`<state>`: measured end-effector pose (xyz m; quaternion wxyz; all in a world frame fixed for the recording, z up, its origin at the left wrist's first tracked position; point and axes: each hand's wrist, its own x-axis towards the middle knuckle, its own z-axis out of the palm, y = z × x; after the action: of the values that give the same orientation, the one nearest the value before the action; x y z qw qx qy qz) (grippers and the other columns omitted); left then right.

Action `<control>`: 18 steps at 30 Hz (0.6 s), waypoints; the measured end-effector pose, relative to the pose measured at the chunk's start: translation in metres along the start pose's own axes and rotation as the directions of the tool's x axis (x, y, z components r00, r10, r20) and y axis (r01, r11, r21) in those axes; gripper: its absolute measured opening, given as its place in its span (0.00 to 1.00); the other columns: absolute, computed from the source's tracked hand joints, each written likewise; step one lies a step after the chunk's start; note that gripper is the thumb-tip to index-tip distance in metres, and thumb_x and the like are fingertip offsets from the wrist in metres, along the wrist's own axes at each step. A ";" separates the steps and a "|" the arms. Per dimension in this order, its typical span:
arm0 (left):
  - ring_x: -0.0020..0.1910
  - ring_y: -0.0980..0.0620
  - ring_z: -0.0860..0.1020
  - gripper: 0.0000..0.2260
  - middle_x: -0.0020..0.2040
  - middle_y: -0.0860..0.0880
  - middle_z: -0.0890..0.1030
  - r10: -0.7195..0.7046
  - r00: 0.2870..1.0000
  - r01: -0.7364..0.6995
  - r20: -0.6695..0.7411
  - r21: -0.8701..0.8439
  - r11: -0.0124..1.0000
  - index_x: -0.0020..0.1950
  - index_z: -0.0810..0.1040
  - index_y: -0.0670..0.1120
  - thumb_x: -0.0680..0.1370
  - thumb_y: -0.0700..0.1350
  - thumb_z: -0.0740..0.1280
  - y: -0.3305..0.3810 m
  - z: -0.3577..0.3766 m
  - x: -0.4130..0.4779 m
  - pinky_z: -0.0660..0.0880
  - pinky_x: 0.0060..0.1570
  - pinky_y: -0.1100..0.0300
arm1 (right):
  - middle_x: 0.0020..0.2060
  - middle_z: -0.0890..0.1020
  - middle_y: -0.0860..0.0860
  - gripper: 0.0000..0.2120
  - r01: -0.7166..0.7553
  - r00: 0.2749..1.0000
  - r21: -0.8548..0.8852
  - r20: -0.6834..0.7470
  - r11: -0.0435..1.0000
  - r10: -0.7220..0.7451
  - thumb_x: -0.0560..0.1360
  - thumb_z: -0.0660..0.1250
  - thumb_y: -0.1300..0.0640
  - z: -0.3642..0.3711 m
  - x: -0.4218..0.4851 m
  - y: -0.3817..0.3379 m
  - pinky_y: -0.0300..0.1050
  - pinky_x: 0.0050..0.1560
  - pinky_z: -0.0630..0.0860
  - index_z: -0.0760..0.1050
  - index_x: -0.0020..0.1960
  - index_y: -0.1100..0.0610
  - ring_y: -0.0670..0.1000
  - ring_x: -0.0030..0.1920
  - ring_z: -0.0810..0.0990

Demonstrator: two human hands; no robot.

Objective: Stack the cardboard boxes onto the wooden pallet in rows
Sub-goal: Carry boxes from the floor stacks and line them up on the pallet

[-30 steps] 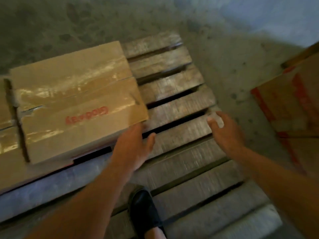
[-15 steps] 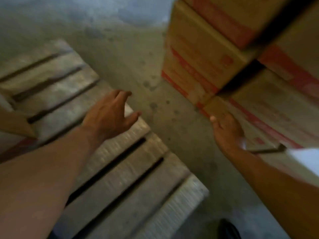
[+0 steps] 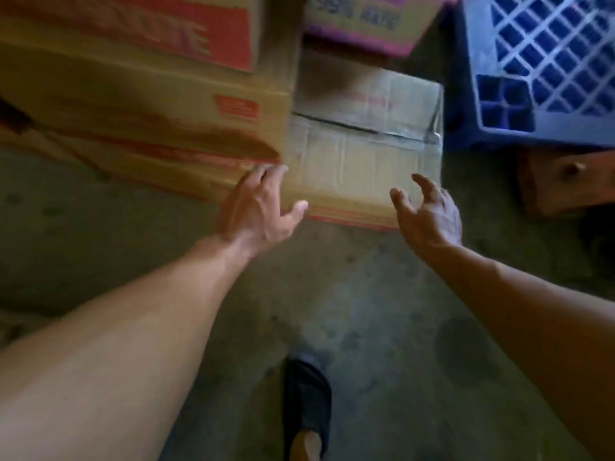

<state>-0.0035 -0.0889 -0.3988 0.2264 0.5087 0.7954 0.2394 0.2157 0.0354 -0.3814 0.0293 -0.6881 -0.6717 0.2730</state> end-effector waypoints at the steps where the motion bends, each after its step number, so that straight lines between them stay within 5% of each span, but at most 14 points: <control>1: 0.62 0.38 0.75 0.26 0.64 0.37 0.77 -0.013 1.000 0.014 -0.021 0.011 1.000 0.68 0.74 0.37 0.75 0.50 0.72 0.006 0.016 0.015 0.69 0.63 0.53 | 0.77 0.65 0.53 0.28 -0.012 1.000 0.012 0.000 1.000 0.012 0.80 0.61 0.38 -0.001 0.015 0.012 0.52 0.73 0.60 0.62 0.78 0.42 0.56 0.75 0.64; 11: 0.66 0.39 0.68 0.27 0.68 0.36 0.68 -0.282 0.929 0.294 -0.240 0.013 0.956 0.71 0.68 0.38 0.78 0.51 0.67 0.019 0.103 0.036 0.64 0.66 0.54 | 0.79 0.55 0.51 0.38 -0.065 0.998 0.112 0.018 0.992 0.063 0.76 0.67 0.38 0.036 0.076 0.073 0.50 0.74 0.63 0.54 0.80 0.44 0.57 0.75 0.62; 15: 0.62 0.40 0.73 0.26 0.67 0.39 0.71 -0.521 0.777 0.476 -0.354 -0.210 0.854 0.68 0.68 0.40 0.77 0.54 0.66 0.019 0.108 0.038 0.66 0.60 0.55 | 0.76 0.61 0.52 0.45 -0.109 0.994 0.250 -0.001 0.962 0.113 0.75 0.70 0.39 0.043 0.075 0.079 0.45 0.68 0.64 0.47 0.81 0.45 0.54 0.73 0.65; 18: 0.59 0.42 0.74 0.27 0.64 0.41 0.73 -0.523 0.787 0.432 -0.327 -0.312 0.846 0.67 0.68 0.39 0.75 0.54 0.68 0.018 0.107 0.037 0.65 0.55 0.60 | 0.74 0.63 0.52 0.46 -0.109 0.993 0.283 -0.014 0.953 0.118 0.74 0.72 0.40 0.042 0.076 0.079 0.43 0.65 0.66 0.47 0.81 0.46 0.53 0.71 0.68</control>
<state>0.0601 -0.0326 -0.4762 0.1674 0.2013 0.8958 0.3591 0.2657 0.0857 -0.4751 0.1215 -0.7183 -0.5849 0.3565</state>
